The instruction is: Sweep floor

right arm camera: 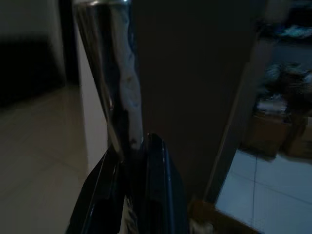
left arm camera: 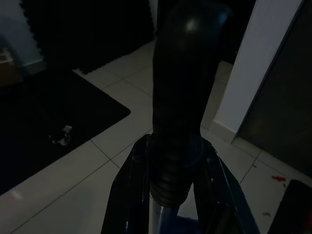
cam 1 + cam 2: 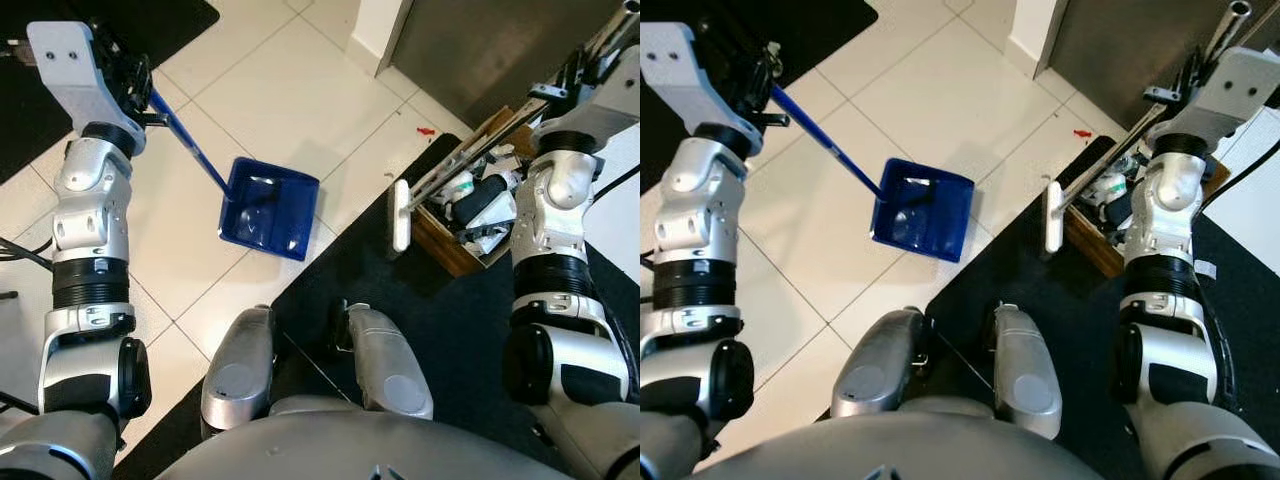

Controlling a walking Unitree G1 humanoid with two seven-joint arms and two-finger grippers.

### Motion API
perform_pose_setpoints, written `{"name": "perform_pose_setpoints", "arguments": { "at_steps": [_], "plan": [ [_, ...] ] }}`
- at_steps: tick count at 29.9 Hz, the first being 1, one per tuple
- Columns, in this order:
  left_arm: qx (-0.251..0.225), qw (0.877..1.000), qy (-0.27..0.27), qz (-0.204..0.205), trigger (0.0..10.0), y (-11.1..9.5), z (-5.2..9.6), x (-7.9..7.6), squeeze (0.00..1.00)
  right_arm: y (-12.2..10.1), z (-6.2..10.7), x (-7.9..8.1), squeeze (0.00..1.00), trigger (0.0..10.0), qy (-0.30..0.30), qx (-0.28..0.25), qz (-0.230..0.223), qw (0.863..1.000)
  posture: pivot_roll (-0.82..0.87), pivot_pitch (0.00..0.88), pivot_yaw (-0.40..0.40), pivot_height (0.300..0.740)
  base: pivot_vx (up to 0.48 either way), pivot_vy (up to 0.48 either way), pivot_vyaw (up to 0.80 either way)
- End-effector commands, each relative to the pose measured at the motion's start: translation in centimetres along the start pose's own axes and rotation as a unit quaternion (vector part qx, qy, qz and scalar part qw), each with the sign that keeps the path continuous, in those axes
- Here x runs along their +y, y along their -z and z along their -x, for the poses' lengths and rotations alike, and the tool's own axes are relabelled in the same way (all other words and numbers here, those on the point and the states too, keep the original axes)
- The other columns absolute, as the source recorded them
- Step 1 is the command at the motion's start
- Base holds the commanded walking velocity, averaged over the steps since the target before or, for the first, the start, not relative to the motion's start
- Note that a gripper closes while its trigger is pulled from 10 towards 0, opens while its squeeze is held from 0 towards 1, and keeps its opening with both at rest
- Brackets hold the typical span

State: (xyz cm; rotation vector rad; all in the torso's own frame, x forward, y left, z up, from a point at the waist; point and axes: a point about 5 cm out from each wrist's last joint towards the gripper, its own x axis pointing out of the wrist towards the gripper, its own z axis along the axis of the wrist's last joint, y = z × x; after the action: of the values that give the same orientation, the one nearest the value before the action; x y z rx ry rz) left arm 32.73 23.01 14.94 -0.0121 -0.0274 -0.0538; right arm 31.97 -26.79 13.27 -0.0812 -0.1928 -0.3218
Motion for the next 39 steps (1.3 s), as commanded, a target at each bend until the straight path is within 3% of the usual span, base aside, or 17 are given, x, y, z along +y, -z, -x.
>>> {"name": "perform_pose_setpoints", "arguments": {
  "at_steps": [1,8,11,14,18,22,23,24,26,27,28,29,31,32,33,39],
  "plan": [
    [-0.02,1.0,-0.004,0.007,10.0,-0.9,-0.5,-0.1,0.0,0.4,0.2,-0.9,0.0,10.0,0.007,0.017,0.012,1.0,0.15,0.0,-0.014,0.74,0.0,0.0,0.0],
    [-0.03,0.999,0.005,0.014,10.0,-1.7,-0.8,-0.5,0.0,-0.3,-0.4,-2.8,0.0,10.0,0.015,0.026,0.026,0.999,0.14,0.0,-0.013,0.74,0.0,0.0,0.0],
    [-0.029,0.999,0.006,0.015,10.0,-1.7,-0.9,-0.6,0.0,0.5,-0.4,-3.8,0.0,10.0,-0.004,0.086,0.054,0.995,0.15,0.0,-0.019,0.74,0.0,0.0,0.0],
    [-0.018,1.0,-0.004,0.013,10.0,-1.3,-1.0,-0.6,0.0,2.0,0.4,-6.0,0.0,10.0,-0.027,0.165,0.089,0.982,0.15,0.0,-0.024,0.74,0.0,0.0,0.0],
    [-0.015,1.0,-0.015,0.019,10.0,-1.1,-1.0,-0.6,0.0,3.0,1.2,-7.8,0.0,10.0,-0.026,0.205,0.097,0.974,0.14,0.0,-0.029,0.74,0.0,0.0,0.0],
    [-0.012,1.0,-0.016,0.022,10.0,-0.9,-1.0,-0.6,0.0,4.2,2.0,-8.4,0.0,10.0,-0.026,0.24,0.102,0.965,0.14,0.0,-0.032,0.74,0.0,0.0,0.0],
    [-0.008,1.0,-0.018,0.022,10.0,-0.6,-1.1,-0.8,0.0,6.3,3.7,-8.9,0.0,10.0,-0.031,0.295,0.134,0.945,0.13,0.0,-0.034,0.74,0.0,0.0,0.0],
    [-0.008,1.0,-0.018,0.022,10.0,-0.6,-1.1,-0.8,0.0,6.3,3.7,-8.9,0.0,10.0,-0.031,0.295,0.134,0.945,0.13,0.0,-0.034,0.74,0.0,0.0,0.0],
    [-0.005,1.0,-0.019,0.021,10.0,-0.4,-1.1,-0.8,0.0,7.2,4.6,-8.4,0.0,10.0,-0.046,0.303,0.115,0.945,0.14,0.0,-0.034,0.74,0.0,0.0,0.0],
    [-0.003,1.0,-0.019,0.021,10.0,-0.3,-1.1,-0.9,0.0,6.9,4.4,-7.4,0.0,10.0,-0.063,0.278,0.072,0.956,0.13,0.0,-0.034,0.74,0.0,0.0,0.0],
    [-0.003,1.0,-0.019,0.021,10.0,-0.3,-1.1,-0.9,0.0,6.9,4.4,-7.4,0.0,10.0,-0.063,0.278,0.072,0.956,0.13,0.0,-0.034,0.74,0.0,0.0,0.0],
    [0.0,1.0,-0.018,0.02,10.0,-0.2,-1.1,-1.0,0.0,5.8,4.2,-4.6,0.0,10.0,-0.119,0.224,-0.037,0.967,0.13,0.0,-0.033,0.74,0.0,0.0,0.0],
    [0.002,1.0,-0.017,0.019,10.0,-0.1,-1.1,-1.1,0.0,4.9,4.2,-2.6,0.0,10.0,-0.175,0.197,-0.098,0.96,0.13,0.0,-0.031,0.74,0.0,0.0,0.0],
    [0.002,1.0,-0.017,0.019,10.0,-0.1,-1.1,-1.1,0.0,4.9,4.2,-2.6,0.0,10.0,-0.175,0.197,-0.098,0.96,0.13,0.0,-0.031,0.74,0.0,0.0,0.0],
    [0.003,1.0,-0.015,0.018,10.0,-0.1,-1.2,-1.3,0.0,4.1,4.1,-1.1,0.0,10.0,-0.226,0.175,-0.119,0.951,0.13,0.0,-0.028,0.74,0.0,0.0,0.0],
    [0.001,1.0,-0.013,0.018,10.0,-0.2,-1.4,-1.4,0.0,3.1,4.0,0.0,0.0,10.0,-0.272,0.155,-0.113,0.943,0.13,0.0,-0.028,0.74,0.0,0.0,0.0]
  ]
}}
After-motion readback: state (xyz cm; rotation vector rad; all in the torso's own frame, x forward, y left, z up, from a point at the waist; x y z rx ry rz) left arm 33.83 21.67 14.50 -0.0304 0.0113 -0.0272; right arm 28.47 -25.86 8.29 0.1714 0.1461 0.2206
